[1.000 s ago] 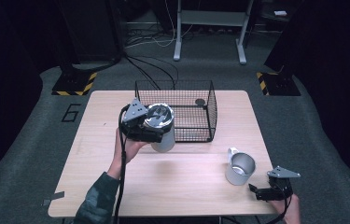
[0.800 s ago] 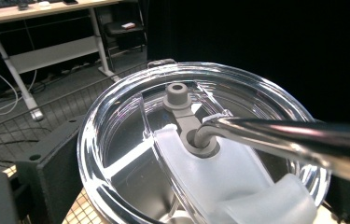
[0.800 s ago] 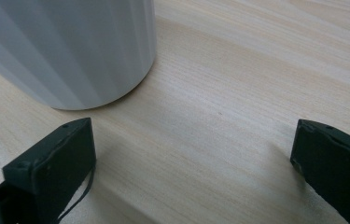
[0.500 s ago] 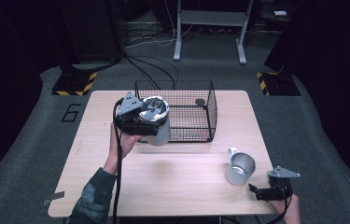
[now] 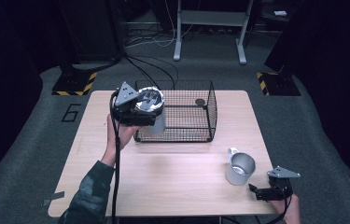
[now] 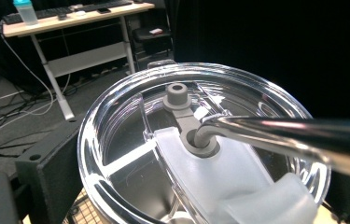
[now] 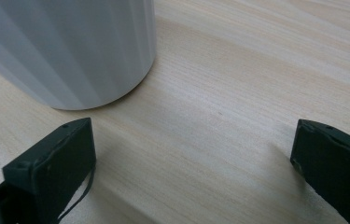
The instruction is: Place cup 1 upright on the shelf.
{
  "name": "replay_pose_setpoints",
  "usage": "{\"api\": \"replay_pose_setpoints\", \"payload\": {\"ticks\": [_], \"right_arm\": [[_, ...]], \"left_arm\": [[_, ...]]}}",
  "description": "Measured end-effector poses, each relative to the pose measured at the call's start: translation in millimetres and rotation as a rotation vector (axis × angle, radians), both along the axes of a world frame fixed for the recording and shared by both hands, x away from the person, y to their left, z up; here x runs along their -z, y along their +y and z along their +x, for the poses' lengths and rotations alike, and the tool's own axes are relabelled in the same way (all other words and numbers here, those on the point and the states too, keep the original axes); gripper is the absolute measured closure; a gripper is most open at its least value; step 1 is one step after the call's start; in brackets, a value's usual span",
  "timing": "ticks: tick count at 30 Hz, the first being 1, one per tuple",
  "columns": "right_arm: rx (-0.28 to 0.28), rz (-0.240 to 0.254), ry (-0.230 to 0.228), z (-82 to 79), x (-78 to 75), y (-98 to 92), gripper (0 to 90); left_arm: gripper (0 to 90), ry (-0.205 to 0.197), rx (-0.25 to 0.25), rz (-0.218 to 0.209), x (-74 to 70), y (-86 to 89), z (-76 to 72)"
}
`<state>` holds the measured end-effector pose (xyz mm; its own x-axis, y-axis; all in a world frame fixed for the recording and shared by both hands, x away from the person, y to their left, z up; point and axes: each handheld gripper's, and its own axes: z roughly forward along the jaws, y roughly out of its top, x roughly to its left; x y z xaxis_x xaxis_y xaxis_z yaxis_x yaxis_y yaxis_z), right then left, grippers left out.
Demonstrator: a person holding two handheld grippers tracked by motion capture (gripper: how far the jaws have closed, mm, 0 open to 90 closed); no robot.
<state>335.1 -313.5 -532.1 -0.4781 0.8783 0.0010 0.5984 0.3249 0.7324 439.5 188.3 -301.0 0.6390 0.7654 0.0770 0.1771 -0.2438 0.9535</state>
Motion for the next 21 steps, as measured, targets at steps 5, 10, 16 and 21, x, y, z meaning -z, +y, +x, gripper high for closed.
{"api": "replay_pose_setpoints", "payload": {"ticks": [5,10,16,21], "right_arm": [[-0.001,-0.003,0.001,0.0,-0.1,-0.1,0.0],[0.0,0.001,-0.001,0.0,0.0,0.0,0.0],[0.001,0.001,-0.001,0.0,0.1,0.0,0.0],[0.001,0.001,-0.002,0.0,0.1,0.0,0.0]], "left_arm": [[4.2,-0.009,-0.018,0.002,-2.3,1.5,7.8],[4.2,-0.006,-0.021,-0.01,-3.8,2.5,13.5],[4.2,-0.007,-0.03,-0.012,-5.4,2.6,19.7],[4.2,-0.004,-0.032,-0.016,-7.2,2.4,27.1]]}}
